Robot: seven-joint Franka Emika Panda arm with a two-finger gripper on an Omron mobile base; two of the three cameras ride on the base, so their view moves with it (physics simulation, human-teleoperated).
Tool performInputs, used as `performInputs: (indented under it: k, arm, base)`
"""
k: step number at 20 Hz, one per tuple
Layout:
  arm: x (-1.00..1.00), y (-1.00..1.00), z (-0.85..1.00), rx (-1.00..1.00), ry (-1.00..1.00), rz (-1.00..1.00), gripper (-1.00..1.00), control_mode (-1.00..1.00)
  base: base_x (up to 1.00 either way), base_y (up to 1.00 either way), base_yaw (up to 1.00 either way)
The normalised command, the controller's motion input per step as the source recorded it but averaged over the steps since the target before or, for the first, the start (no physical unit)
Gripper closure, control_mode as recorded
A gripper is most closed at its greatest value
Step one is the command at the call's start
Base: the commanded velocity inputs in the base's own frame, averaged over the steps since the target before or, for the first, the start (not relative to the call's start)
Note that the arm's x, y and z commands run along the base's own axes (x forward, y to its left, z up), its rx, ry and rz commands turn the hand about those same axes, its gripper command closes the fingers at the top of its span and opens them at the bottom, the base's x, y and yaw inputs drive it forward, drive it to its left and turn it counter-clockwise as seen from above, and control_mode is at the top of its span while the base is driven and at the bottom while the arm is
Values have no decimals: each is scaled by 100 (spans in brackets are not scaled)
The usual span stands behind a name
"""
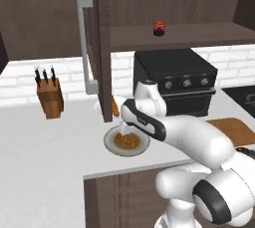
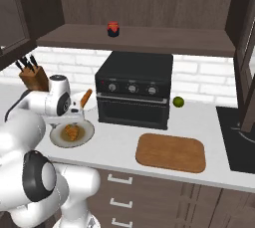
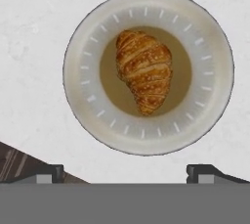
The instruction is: From the different types of pastries on the counter, select a croissant and place it on the cutting board. Then retrieve a jar of jam from the cabinet and place it alongside the croissant on the cutting board.
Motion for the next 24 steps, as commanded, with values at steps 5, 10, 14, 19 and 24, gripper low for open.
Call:
performInputs:
  k: [5, 10, 14, 19, 24]
  arm:
    - [15, 0, -21, 0, 0, 0, -100, -100]
    - [20, 0, -22, 0, 0, 0, -100, -100]
    - [21, 0, -17, 0, 0, 0, -100, -100]
    - [12, 0, -16, 0, 0, 0, -100, -100]
    - [4, 0, -21, -2, 0, 0, -100, -100]
  base:
    - [0, 0, 0]
    - [0, 0, 0]
    - [0, 0, 0]
    - [0, 0, 0]
    - [0, 0, 0]
